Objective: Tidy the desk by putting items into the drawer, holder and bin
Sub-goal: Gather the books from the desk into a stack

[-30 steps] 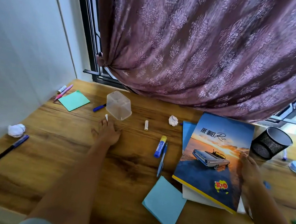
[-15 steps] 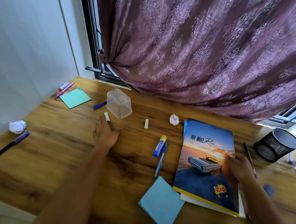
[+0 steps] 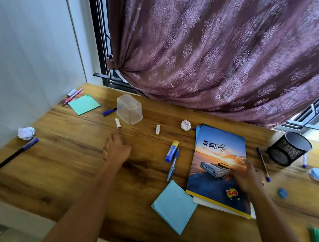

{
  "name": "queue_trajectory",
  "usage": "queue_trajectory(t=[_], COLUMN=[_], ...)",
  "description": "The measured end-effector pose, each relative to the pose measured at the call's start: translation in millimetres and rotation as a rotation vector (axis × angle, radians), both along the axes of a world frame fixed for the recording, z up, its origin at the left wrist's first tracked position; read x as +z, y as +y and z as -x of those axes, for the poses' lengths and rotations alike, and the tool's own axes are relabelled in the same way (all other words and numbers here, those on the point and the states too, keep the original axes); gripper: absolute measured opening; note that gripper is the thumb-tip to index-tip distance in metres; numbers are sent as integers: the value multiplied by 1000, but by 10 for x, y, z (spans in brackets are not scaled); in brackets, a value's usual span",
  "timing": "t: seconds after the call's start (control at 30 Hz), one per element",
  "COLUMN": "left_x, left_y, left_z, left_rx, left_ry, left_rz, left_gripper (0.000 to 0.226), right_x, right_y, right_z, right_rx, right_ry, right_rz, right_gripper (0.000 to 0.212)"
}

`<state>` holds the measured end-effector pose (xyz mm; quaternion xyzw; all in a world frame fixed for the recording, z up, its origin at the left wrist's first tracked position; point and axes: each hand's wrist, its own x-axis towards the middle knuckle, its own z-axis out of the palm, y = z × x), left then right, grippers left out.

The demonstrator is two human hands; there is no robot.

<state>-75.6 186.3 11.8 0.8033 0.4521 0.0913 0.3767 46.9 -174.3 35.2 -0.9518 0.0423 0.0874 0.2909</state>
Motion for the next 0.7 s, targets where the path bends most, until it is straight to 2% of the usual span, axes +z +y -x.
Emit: queue_trajectory(t=[0.1, 0.3, 0.37, 0.43, 0.5, 0.53, 0.63, 0.7], left_x=[129, 309, 295, 243, 197, 188, 215, 254], left_y=[-377, -1465, -1761, -1989, -2163, -2227, -2302, -2308], left_z=[3, -13, -36, -68, -98, -118, -243, -355], left_rx=[-73, -565, -733, -856, -871, -843, -639, -554], left_ry=[-40, -192, -87, 128, 249, 245, 97, 67], left_rz=[10, -190, -206, -193, -201, -185, 12, 67], left_gripper=[70, 53, 59, 72, 78, 78, 62, 50], right_x=[-28, -124, -133, -114, -78, -61, -17, -15], right_y=[8, -97, -121, -138, -171, -195, -279, -358], right_z=[68, 172, 199, 205, 188, 171, 56, -28], right_rx=[19, 66, 99, 129, 174, 203, 268, 330], right_ry=[59, 90, 68, 44, 25, 24, 60, 92], right_rz=[37, 182, 218, 253, 268, 267, 193, 148], right_gripper=[70, 64, 60, 55, 68, 79, 92, 94])
